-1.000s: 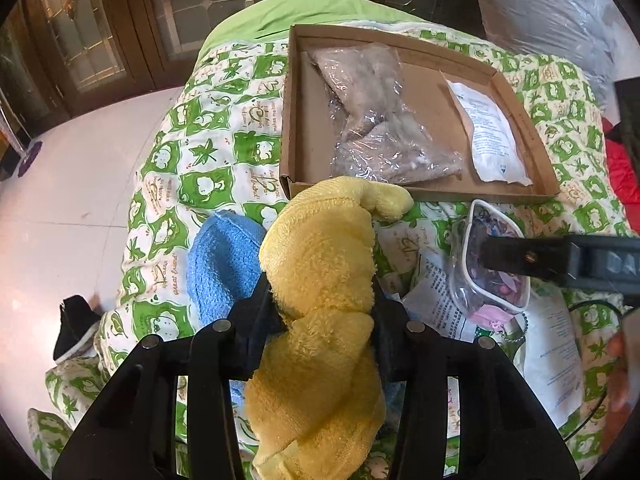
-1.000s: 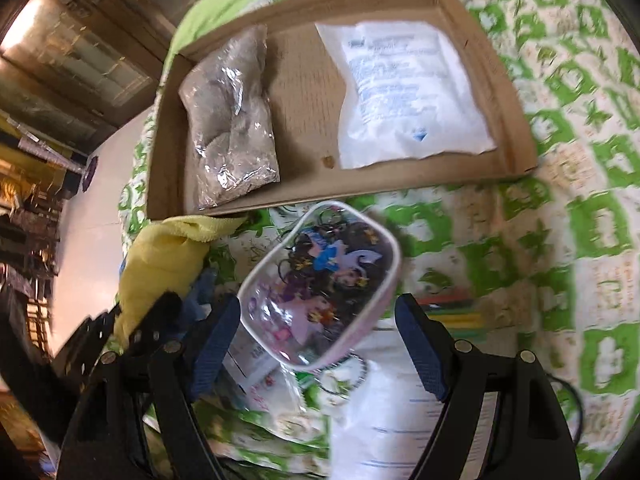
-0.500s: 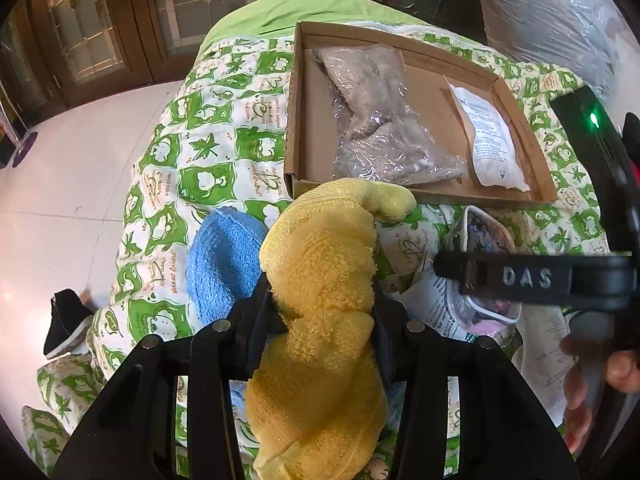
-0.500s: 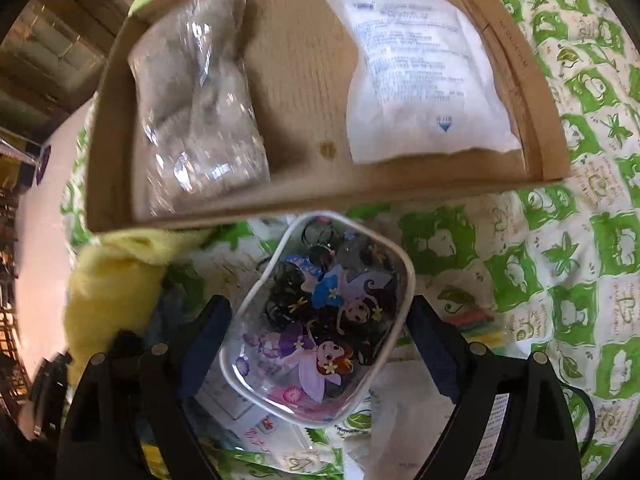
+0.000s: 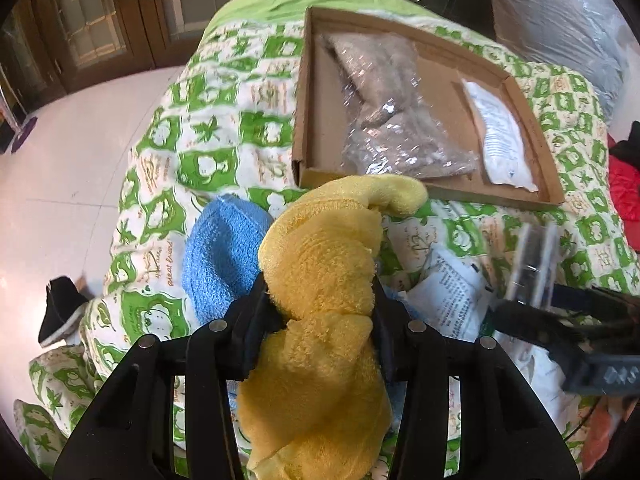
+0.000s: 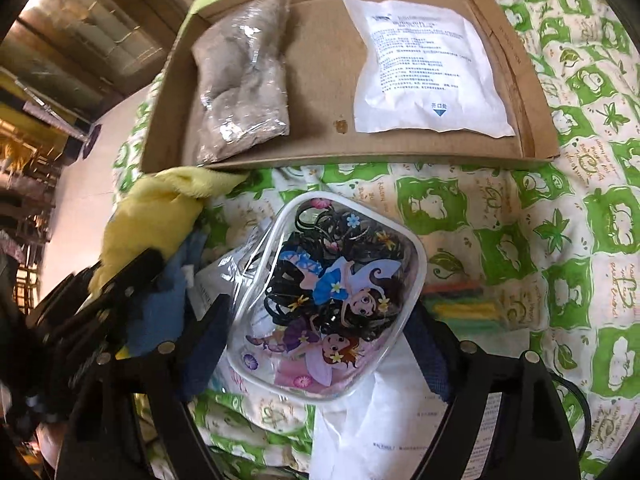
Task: Organize soft objects
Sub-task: 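Place the yellow towel in the tray with left tool while right tool places the cartoon pouch there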
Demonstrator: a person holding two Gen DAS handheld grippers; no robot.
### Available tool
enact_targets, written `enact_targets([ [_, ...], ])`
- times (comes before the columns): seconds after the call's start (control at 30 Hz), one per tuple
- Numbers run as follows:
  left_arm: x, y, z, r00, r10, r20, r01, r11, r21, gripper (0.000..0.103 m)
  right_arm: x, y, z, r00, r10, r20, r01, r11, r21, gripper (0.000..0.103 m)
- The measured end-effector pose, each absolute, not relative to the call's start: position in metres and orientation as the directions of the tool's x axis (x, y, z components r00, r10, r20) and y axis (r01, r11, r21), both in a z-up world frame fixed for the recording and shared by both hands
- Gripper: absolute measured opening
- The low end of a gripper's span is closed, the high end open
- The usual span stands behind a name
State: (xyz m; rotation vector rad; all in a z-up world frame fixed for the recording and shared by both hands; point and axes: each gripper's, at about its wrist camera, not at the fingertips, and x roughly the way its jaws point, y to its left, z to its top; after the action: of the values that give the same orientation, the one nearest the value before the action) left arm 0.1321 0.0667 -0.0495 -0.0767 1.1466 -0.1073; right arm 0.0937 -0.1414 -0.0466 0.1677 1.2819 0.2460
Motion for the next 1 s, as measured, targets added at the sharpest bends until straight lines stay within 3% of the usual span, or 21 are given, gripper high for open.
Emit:
enact_targets([
  [0.17,0.131,0.067,-0.047,0.426,-0.125,-0.896,0.043,0.992,-0.118,0.044,0.092,-0.148,-0.045,0.278,0.301,-0.912,-0.104,0.954,0.282,0.083],
  [0.5,0.111,0.068,-0.004,0.605,-0.141,-0.783,0.077,0.990,-0.118,0.042,0.082,-0.181,-0.008,0.350,0.320,-0.880,-0.135,0.947,0.290,0.082],
  [1.0,0.105,0.074,0.008,0.657,-0.134,-0.742,0.059,0.990,-0.126,0.042,0.076,-0.198,-0.013,0.372,0.327,-0.869,-0.100,0.944,0.313,0.081],
])
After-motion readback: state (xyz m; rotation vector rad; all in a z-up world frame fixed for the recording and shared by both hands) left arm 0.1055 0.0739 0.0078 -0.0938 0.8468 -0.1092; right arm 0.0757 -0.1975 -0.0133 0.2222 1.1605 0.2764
